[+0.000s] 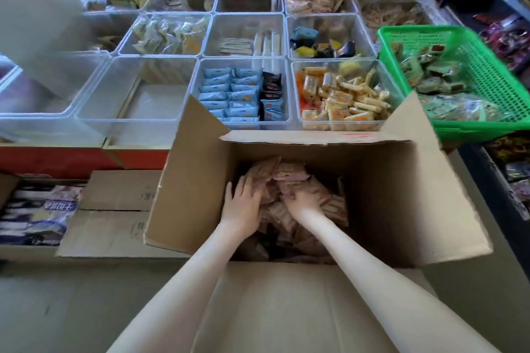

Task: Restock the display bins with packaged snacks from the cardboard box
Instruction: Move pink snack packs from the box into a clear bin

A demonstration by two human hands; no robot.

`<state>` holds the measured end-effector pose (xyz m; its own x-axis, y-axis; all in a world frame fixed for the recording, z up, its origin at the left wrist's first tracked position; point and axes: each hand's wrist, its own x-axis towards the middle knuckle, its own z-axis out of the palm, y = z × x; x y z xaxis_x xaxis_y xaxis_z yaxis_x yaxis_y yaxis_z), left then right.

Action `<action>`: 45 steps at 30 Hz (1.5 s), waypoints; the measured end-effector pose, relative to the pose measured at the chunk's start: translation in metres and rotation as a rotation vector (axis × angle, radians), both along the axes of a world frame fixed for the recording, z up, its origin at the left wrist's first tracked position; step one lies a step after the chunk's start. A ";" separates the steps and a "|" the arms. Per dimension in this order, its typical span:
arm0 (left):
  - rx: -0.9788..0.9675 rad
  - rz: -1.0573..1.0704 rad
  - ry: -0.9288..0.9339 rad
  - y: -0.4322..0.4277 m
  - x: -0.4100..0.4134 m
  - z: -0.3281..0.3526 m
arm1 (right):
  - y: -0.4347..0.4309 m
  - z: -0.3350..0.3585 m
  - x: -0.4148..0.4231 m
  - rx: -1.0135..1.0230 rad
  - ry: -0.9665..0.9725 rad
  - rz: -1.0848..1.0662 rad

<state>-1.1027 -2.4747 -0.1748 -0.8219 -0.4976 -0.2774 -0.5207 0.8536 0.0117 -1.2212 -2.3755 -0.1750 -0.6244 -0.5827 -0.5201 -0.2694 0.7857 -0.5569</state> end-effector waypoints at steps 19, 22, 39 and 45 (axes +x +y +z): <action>0.127 -0.143 0.434 -0.039 0.027 -0.016 | -0.081 -0.028 0.021 -0.267 -0.225 -0.706; 0.157 -0.109 0.445 -0.037 0.026 -0.009 | -0.063 -0.011 0.024 -0.423 -0.214 -0.703; 1.078 0.666 0.863 -0.004 0.077 0.115 | 0.035 0.132 0.096 -1.129 -0.347 -0.658; 0.973 0.705 1.128 -0.033 0.146 0.134 | -0.011 0.142 0.145 -1.083 -0.296 -0.520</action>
